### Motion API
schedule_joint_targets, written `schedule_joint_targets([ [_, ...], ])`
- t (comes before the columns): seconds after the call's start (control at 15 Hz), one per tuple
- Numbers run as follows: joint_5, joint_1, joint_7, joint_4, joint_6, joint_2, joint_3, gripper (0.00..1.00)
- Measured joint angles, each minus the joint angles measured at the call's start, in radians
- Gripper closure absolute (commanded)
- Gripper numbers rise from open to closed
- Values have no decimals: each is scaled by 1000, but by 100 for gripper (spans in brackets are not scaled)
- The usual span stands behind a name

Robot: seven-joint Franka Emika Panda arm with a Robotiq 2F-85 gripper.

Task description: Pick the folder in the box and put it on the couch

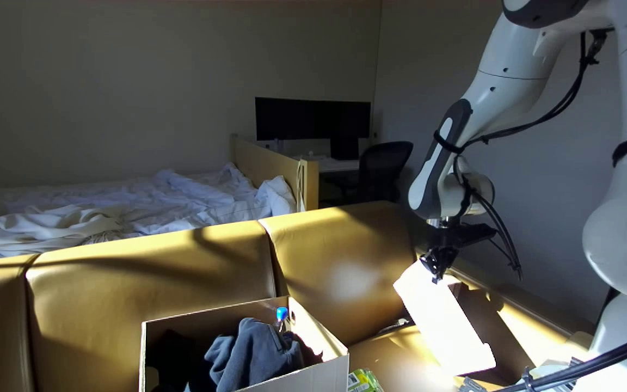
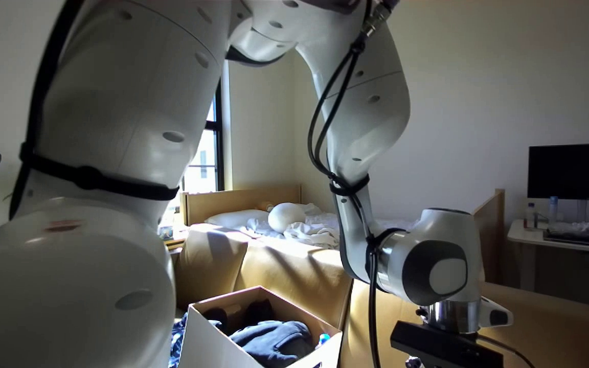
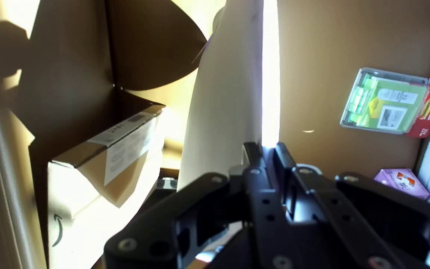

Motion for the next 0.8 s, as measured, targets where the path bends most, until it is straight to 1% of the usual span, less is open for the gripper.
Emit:
schedule_joint_targets([
  [0.07, 40, -38, -50, 64, -1, 51, 45, 56],
  [0.13, 62, -73, -82, 128, -3, 92, 85, 51],
  [0.2, 70, -102, -103, 184, -4, 124, 115, 44],
  [0.4, 72, -175, -154, 317, -29, 155, 169, 25],
  [0.53, 104, -226, -215, 379, -82, 132, 222, 12],
  [0.6, 144, -247, -262, 396, -108, 107, 255, 6],
  [0.67, 196, -263, -315, 403, -138, 70, 289, 2],
  [0.8, 276, -260, -401, 402, -209, -23, 325, 0],
])
